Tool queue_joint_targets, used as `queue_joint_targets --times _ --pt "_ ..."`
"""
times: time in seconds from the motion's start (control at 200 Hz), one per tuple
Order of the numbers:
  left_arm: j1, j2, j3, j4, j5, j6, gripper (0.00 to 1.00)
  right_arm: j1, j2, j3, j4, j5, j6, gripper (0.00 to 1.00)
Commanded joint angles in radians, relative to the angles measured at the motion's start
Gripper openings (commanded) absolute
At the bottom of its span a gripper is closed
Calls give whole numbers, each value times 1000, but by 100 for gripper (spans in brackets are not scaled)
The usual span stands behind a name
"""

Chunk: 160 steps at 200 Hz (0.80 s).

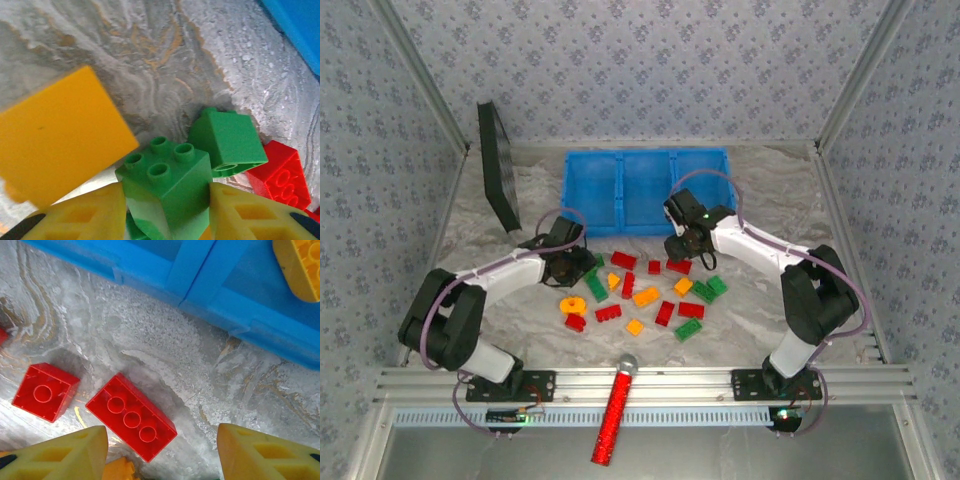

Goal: Sort the legos into containers by color
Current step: Pick up the lego from the center of the table.

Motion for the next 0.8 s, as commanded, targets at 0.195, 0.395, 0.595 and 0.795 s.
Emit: queue_joint_targets --times 0.195,0.395,0.595,0.795 --pt "-19 90 -9 -98 9 10 28 -18 -21 -40 -2 5 7 61" --pt "-25 76 -4 -135 5 20 24 -27 -31 -56 7 5 6 61" --pt "-26 -17 27 -239 -47 49 23 -32 -41 -66 19 5 6 61" --pt "-25 -108 83 -335 -104 77 26 -33 -33 -64 23 -9 7 61"
